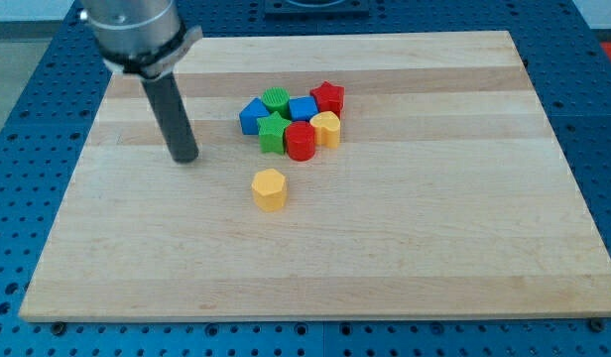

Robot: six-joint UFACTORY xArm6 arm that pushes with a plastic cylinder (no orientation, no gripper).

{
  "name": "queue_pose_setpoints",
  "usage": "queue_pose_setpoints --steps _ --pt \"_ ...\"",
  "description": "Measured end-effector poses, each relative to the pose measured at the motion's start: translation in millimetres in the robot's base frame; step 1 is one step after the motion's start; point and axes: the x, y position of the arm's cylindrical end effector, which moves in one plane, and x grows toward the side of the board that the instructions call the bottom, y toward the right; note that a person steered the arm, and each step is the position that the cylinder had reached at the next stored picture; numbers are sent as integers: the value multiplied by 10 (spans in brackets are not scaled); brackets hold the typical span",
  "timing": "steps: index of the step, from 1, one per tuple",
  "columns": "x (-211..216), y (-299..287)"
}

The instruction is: Place the yellow hexagon diagonally down to the group of blocks

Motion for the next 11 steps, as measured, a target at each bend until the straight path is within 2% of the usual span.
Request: queue_pose_setpoints --steps 1,3,10,11 --pt "269 212" --pt "-26 1329" --pt "975 212" --pt "1039 761"
